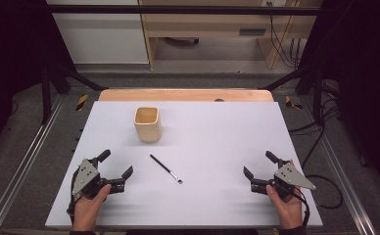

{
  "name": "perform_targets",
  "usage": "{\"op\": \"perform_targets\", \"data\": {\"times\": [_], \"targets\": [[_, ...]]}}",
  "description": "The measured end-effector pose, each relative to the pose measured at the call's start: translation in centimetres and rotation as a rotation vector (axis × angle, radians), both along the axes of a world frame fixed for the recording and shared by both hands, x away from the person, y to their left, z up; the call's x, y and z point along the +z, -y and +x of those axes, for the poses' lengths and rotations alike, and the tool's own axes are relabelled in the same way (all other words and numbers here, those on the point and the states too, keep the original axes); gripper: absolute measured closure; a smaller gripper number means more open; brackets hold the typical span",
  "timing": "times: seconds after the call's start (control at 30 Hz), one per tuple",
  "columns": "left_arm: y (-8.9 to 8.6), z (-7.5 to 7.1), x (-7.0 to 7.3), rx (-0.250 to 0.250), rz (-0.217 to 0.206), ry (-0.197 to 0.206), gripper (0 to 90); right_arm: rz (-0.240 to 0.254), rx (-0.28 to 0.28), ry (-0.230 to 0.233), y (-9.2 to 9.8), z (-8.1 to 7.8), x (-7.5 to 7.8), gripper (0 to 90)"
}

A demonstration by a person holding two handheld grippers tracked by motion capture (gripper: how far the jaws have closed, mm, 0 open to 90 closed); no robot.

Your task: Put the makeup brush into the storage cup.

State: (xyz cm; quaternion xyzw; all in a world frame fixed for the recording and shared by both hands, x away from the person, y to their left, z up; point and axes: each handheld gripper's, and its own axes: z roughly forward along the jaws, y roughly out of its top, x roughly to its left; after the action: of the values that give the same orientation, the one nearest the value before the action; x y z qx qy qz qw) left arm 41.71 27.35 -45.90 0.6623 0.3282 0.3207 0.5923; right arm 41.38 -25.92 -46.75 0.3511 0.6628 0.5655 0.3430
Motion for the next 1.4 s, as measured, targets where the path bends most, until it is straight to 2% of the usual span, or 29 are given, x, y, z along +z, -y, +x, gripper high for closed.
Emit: {"op": "perform_targets", "data": {"times": [0.67, 0.8, 0.97, 1.27, 1.3, 1.37, 1.4], "targets": [[0.2, -0.1, 0.1, -0.011, 0.022, 0.006, 0.4, -0.007, -0.020, 0.001, -0.2, -0.3, 0.2, 4.2], [0.5, 0.0, 0.2, -0.019, 0.025, 0.016, 0.3, -0.022, -0.026, 0.002, -0.4, -0.4, 0.2, 3.9], [0.6, 0.0, 0.3, -0.020, 0.024, 0.022, 0.3, -0.023, -0.025, -0.017, -0.8, -0.2, 0.5, 3.6], [0.5, -0.1, 0.4, -0.023, 0.013, 0.032, 0.3, -0.118, 0.021, -0.058, -3.6, 0.2, 2.6, 3.8], [0.5, -0.1, 0.4, -0.022, 0.011, 0.035, 0.3, -0.139, 0.044, -0.069, -4.5, 0.3, 3.2, 3.3], [0.4, 0.0, 0.4, -0.021, 0.008, 0.034, 0.3, -0.156, 0.052, -0.078, -4.9, 0.3, 3.5, 3.1], [0.4, 0.0, 0.4, -0.019, 0.003, 0.035, 0.3, -0.168, 0.069, -0.090, -5.7, 0.3, 4.2, 3.2]]}}
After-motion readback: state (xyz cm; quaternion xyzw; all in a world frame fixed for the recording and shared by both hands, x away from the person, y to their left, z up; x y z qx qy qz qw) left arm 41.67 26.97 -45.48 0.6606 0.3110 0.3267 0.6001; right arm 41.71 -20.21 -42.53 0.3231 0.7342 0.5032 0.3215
